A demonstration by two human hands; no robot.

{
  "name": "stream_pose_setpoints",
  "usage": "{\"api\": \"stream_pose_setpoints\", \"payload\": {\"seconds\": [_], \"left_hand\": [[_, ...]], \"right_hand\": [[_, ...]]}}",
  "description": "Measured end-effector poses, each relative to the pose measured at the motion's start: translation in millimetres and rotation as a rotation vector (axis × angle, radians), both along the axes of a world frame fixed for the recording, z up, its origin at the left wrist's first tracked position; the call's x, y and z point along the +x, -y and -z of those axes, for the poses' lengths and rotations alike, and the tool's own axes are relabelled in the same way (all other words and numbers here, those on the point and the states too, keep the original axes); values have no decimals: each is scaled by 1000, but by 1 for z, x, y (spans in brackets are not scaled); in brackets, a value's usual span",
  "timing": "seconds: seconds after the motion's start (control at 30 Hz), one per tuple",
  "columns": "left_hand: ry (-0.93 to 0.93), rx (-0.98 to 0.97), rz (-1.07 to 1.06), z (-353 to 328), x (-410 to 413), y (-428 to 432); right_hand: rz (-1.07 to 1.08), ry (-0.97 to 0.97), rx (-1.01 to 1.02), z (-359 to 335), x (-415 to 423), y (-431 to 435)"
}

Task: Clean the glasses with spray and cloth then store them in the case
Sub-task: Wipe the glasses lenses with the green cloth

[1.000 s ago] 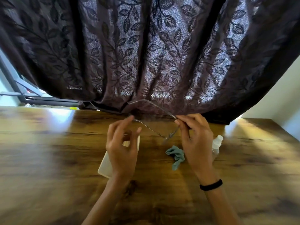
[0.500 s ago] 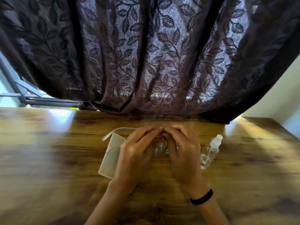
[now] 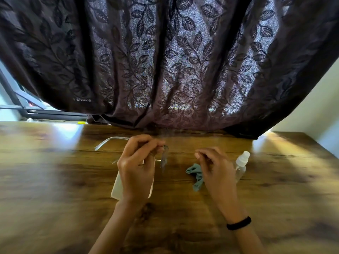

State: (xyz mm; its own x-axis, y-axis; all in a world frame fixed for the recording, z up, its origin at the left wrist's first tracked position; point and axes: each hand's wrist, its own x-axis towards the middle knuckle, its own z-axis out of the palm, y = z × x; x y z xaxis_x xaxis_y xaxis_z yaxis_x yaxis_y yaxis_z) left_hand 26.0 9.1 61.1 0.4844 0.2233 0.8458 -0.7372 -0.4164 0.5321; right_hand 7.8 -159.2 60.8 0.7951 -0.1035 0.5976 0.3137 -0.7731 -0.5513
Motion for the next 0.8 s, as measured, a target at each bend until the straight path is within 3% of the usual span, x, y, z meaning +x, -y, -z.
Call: {"api": "stream_pose_setpoints", "payload": {"seconds": [0.07,0.23,0.5,0.67,0.8], "left_hand": [[-33,-89,33,0,0,0],[-81,-174,41,-2,1,3],[-157,-326,184,-7,1,1],[-177,-127,273,-5,4,-8],[-108,305,148,-3,8,-24]], "right_hand": [[-29,-98,-20,7,0,3],[-330,-216,127,13,-5,-15],[-195,9,43,9,-1,-22],[-111,37,-28,1,2,-11],[-69,70,-53,-8,5,-4]]}}
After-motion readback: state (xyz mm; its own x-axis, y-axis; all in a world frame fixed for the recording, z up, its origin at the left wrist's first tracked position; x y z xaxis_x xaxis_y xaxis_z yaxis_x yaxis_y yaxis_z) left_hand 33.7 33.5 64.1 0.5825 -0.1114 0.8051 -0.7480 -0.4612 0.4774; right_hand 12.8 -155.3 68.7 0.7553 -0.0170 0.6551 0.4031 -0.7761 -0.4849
